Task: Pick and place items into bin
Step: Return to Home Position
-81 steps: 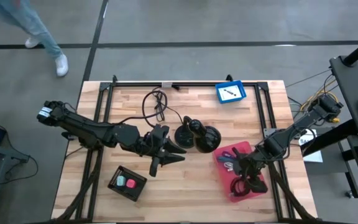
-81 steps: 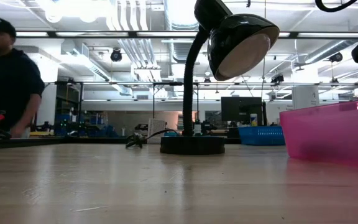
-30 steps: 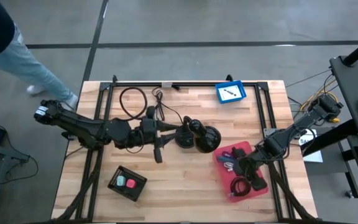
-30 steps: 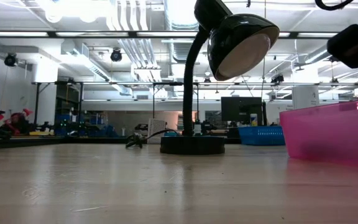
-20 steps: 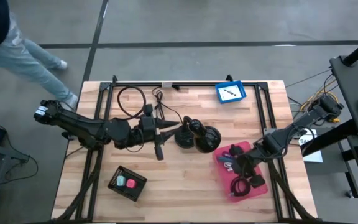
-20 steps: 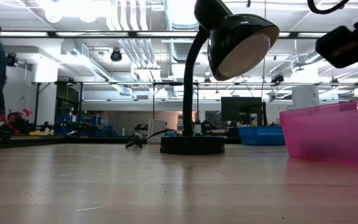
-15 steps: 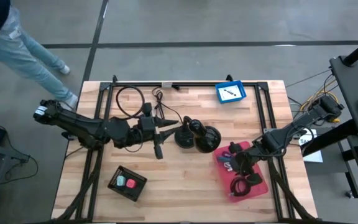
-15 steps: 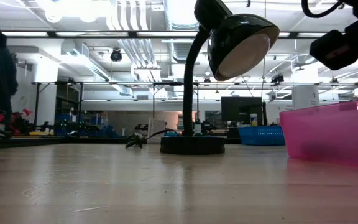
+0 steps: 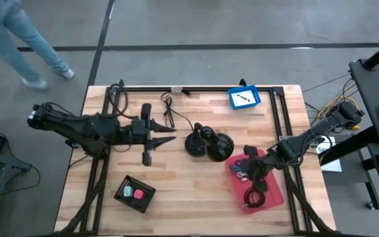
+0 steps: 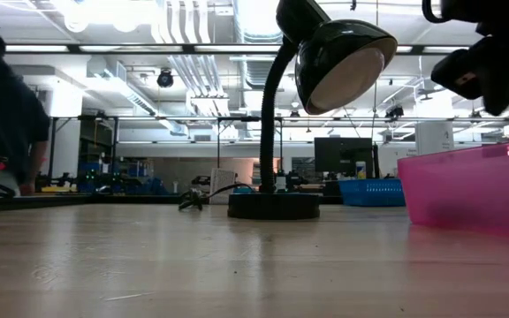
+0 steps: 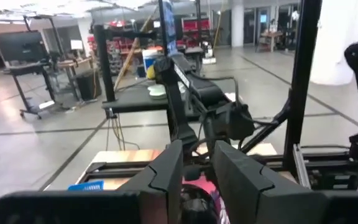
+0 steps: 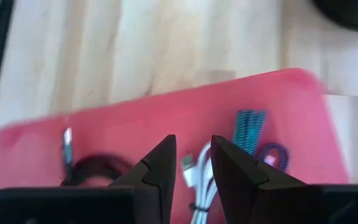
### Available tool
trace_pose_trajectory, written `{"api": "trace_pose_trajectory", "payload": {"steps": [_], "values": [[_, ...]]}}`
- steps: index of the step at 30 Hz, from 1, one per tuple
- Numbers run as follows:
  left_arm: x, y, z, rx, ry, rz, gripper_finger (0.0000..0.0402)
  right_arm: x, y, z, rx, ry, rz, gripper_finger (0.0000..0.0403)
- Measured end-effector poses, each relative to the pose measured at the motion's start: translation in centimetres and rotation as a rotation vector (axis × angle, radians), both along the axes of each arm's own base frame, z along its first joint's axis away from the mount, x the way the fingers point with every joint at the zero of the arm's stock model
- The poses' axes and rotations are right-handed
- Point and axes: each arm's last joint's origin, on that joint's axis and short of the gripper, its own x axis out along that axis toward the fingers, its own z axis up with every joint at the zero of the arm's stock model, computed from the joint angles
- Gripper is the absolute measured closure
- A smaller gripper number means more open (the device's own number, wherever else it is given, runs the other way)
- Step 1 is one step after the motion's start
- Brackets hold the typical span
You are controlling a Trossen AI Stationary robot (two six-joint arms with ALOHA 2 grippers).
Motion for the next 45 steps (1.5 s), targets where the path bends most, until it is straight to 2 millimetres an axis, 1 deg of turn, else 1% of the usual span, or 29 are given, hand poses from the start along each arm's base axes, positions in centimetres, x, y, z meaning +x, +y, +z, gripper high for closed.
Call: {"api": "trace_pose_trajectory", "payload": {"steps": [3, 6, 9, 12, 14, 18, 20, 22, 27, 29, 32, 34, 39, 45], "values": [[-1.3, 0.7, -0.4, -0.006, -0.020, -0.021, 0.0323, 0.2, -0.2, 0.1, -0.021, -0.043, -0.108, 0.0314], [-1.8, 1.3, -1.2, -0.041, -0.068, -0.107, 0.0323, 0.7, -0.3, 0.4, -0.046, -0.131, -0.228, 0.0314], [-1.8, 1.8, -2.6, -0.073, -0.135, -0.201, 0.0323, 1.3, -0.5, 0.9, -0.069, -0.236, -0.336, 0.0312], [-1.3, 2.8, -4.6, -0.107, -0.185, -0.240, 0.0323, 1.7, -0.4, 1.3, -0.077, -0.321, -0.388, 0.0314], [-1.0, 3.7, -6.0, -0.138, -0.184, -0.245, 0.0323, 2.0, -0.4, 1.5, -0.064, -0.354, -0.403, 0.0317], [-0.5, 5.6, -8.7, -0.160, -0.148, -0.168, 0.0323, 2.3, -0.2, 1.9, -0.027, -0.399, -0.409, 0.0322], [-0.6, 6.4, -9.5, -0.159, -0.138, -0.131, 0.0323, 2.4, -0.1, 2.0, -0.016, -0.411, -0.412, 0.0325], [-0.9, 6.9, -10.0, -0.158, -0.133, -0.107, 0.0323, 2.5, -0.1, 2.1, -0.011, -0.418, -0.413, 0.0327], [-2.0, 6.9, -11.2, -0.100, -0.122, -0.102, 0.0330, 2.5, -0.1, 2.1, -0.007, -0.421, -0.416, 0.0330], [-2.5, 6.9, -11.7, -0.100, -0.120, -0.103, 0.0346, 2.5, -0.1, 2.2, 0.005, -0.428, -0.424, 0.0331], [-3.5, 6.9, -12.6, -0.101, -0.117, -0.102, 0.0383, 2.5, -0.1, 2.2, 0.017, -0.428, -0.437, 0.0329], [-4.2, 6.8, -13.1, -0.106, -0.123, -0.100, 0.0396, 2.5, -0.1, 2.2, 0.018, -0.428, -0.438, 0.0328], [-5.6, 6.8, -14.3, -0.108, -0.132, -0.064, 0.0397, 2.6, -0.1, 2.2, 0.015, -0.428, -0.436, 0.0332], [-7.2, 6.8, -15.9, -0.109, -0.141, -0.061, 0.0401, 2.6, -0.2, 2.2, 0.015, -0.428, -0.439, 0.0335]]}}
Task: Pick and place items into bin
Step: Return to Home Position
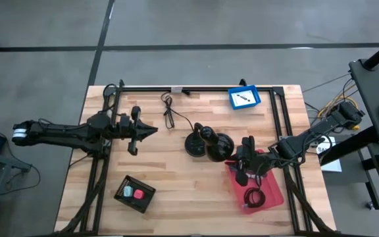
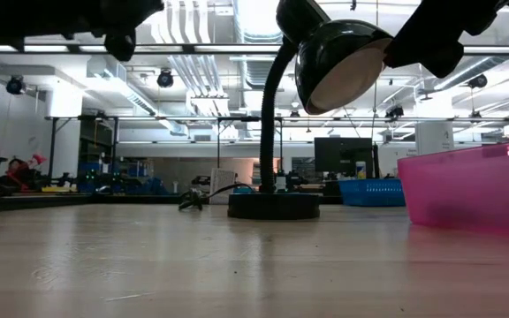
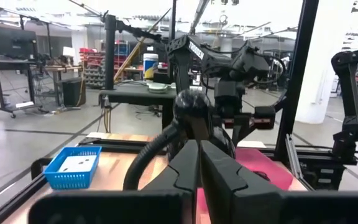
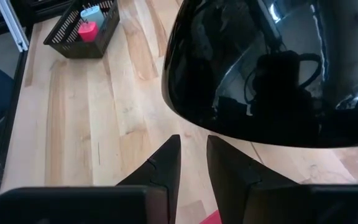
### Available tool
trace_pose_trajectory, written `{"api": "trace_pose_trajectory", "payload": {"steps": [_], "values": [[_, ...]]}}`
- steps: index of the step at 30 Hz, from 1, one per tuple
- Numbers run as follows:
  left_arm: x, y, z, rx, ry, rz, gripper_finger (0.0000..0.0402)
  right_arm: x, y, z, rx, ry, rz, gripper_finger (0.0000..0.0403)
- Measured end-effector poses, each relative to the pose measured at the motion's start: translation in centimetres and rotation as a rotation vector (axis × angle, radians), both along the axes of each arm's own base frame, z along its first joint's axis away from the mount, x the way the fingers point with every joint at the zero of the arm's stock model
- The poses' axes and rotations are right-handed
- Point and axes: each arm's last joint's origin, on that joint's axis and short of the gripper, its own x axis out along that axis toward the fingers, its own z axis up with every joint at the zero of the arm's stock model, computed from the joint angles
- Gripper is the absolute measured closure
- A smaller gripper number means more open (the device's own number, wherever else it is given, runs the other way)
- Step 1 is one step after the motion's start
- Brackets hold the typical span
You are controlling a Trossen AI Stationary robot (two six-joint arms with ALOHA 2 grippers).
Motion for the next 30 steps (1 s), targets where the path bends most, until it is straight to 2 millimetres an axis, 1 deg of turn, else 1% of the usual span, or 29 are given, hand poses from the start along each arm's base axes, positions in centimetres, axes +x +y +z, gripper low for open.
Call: {"api": "trace_pose_trajectory", "payload": {"steps": [4, 11, 18, 22, 27, 30], "values": [[-0.7, 0.0, -1.1, -0.001, 0.003, 0.000, 0.0401, 0.0, 0.0, 0.0, 0.000, 0.000, 0.000, 0.0335], [-1.4, -0.1, -2.7, -0.002, 0.016, -0.001, 0.0401, 0.0, 0.0, 0.0, 0.004, -0.001, -0.003, 0.0335], [-2.1, -0.1, -4.0, -0.005, 0.016, -0.002, 0.0401, 0.0, 0.0, 0.0, 0.027, -0.004, -0.019, 0.0335], [-2.5, -0.1, -4.9, -0.054, 0.021, -0.010, 0.0402, 0.0, 0.0, 0.0, 0.027, -0.004, -0.019, 0.0335], [-3.0, -0.2, -6.7, -0.107, 0.039, -0.017, 0.0402, 0.0, 0.0, 0.0, 0.025, -0.004, -0.018, 0.0335], [-3.5, -0.2, -7.2, -0.131, 0.021, -0.022, 0.0402, 0.0, 0.0, 0.0, 0.025, -0.004, -0.017, 0.0335]]}}
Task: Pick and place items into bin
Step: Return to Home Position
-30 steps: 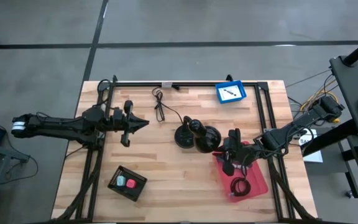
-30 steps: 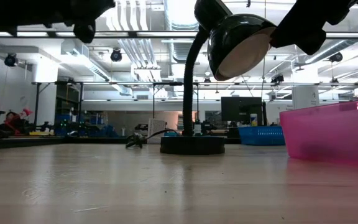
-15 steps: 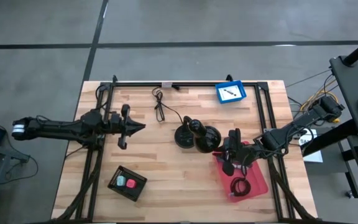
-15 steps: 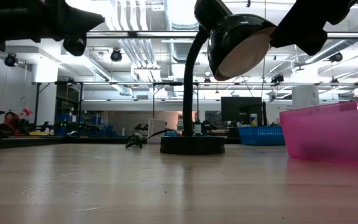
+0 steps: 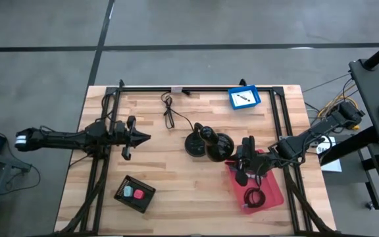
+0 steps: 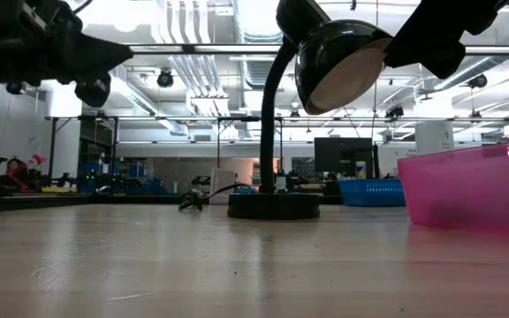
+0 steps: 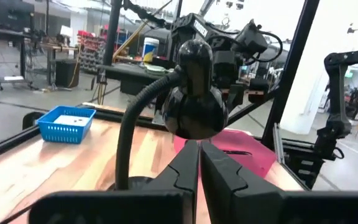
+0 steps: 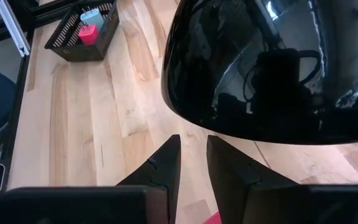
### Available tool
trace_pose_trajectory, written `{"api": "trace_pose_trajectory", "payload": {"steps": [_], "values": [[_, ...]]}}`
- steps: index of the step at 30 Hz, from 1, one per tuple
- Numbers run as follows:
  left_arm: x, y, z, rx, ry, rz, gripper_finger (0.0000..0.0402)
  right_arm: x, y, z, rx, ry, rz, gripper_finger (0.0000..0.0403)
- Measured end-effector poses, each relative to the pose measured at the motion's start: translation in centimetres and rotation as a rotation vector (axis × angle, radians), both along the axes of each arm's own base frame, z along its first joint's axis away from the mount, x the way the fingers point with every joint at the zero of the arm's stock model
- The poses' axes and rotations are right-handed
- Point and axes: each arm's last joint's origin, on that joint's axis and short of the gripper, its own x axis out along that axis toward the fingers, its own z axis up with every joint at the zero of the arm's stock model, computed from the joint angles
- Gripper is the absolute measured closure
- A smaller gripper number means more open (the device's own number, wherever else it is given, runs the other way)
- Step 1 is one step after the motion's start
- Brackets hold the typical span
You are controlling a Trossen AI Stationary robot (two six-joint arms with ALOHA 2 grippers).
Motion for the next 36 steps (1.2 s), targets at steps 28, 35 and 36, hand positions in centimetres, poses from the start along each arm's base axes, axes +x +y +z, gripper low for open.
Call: {"api": "trace_pose_trajectory", "payload": {"steps": [28, 35, 36], "values": [[-1.8, -0.3, -2.2, -0.043, 0.061, -0.087, 0.0401, 1.8, 0.8, 4.0, -0.039, -0.416, 0.063, 0.0335], [-2.2, -0.4, -1.8, -0.042, 0.009, -0.091, 0.0401, 1.8, 0.8, 4.0, -0.038, -0.418, 0.063, 0.0335], [-2.2, -0.4, -1.8, -0.043, 0.012, -0.091, 0.0401, 1.8, 0.8, 4.0, -0.041, -0.418, 0.064, 0.0335]]}}
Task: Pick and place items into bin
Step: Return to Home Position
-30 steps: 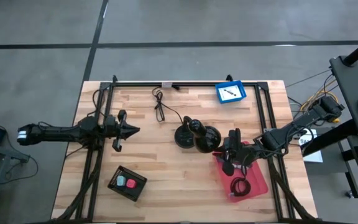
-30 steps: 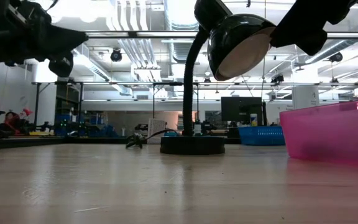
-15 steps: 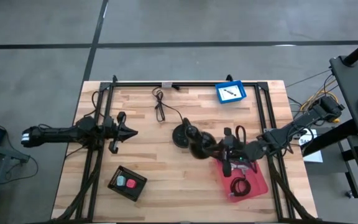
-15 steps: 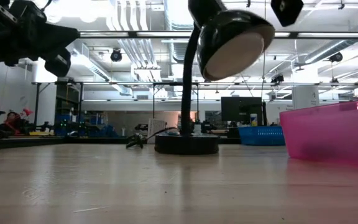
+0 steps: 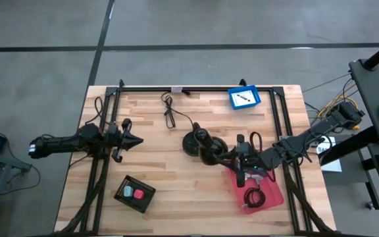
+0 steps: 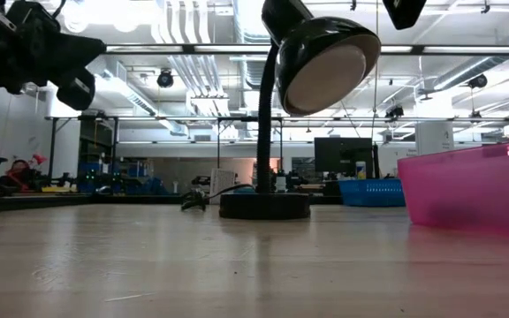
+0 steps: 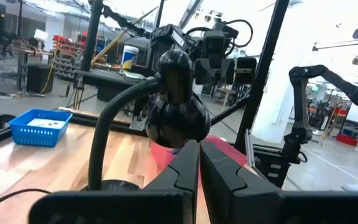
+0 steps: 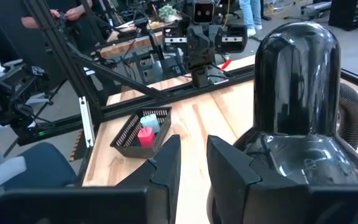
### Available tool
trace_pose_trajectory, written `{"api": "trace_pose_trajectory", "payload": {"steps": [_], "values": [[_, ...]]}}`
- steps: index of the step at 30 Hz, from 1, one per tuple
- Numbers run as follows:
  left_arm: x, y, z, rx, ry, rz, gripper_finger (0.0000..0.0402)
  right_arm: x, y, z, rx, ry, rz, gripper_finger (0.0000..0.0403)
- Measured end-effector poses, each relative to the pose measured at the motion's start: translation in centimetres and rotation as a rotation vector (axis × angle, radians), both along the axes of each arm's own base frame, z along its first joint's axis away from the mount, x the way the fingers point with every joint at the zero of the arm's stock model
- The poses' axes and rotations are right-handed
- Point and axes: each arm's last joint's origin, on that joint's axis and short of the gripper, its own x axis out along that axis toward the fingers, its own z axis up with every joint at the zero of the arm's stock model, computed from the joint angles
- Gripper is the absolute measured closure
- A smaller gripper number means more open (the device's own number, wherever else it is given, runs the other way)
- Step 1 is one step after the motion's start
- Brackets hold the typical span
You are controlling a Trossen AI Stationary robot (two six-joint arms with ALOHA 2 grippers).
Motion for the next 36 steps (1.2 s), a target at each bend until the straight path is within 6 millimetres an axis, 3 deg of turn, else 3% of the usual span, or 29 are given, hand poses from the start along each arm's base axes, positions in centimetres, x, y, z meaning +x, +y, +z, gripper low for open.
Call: {"api": "trace_pose_trajectory", "payload": {"steps": [12, 17, 21, 27, 32, 36], "values": [[0.0, 0.0, 0.0, -0.028, 0.002, -0.003, 0.0401, -0.4, 0.4, 0.6, -0.059, -0.022, 0.099, 0.0336], [0.0, 0.0, -0.1, -0.028, 0.008, 0.000, 0.0401, -1.9, 0.9, 0.9, -0.197, -0.039, 0.092, 0.0355], [0.0, 0.0, -0.1, -0.025, 0.005, 0.001, 0.0401, -3.9, 0.8, 0.7, -0.139, -0.124, 0.167, 0.0376], [0.0, 0.0, -0.1, -0.025, 0.007, 0.003, 0.0401, -6.7, -0.3, -1.4, 0.047, -0.348, 0.381, 0.0393], [0.0, 0.0, -0.1, -0.025, 0.007, 0.004, 0.0402, -8.2, -2.1, -4.5, 0.041, -0.415, 0.346, 0.0394], [0.0, 0.1, 0.0, -0.027, -0.002, 0.025, 0.0401, -8.9, -4.7, -6.8, 0.217, -0.442, 0.236, 0.0394]]}}
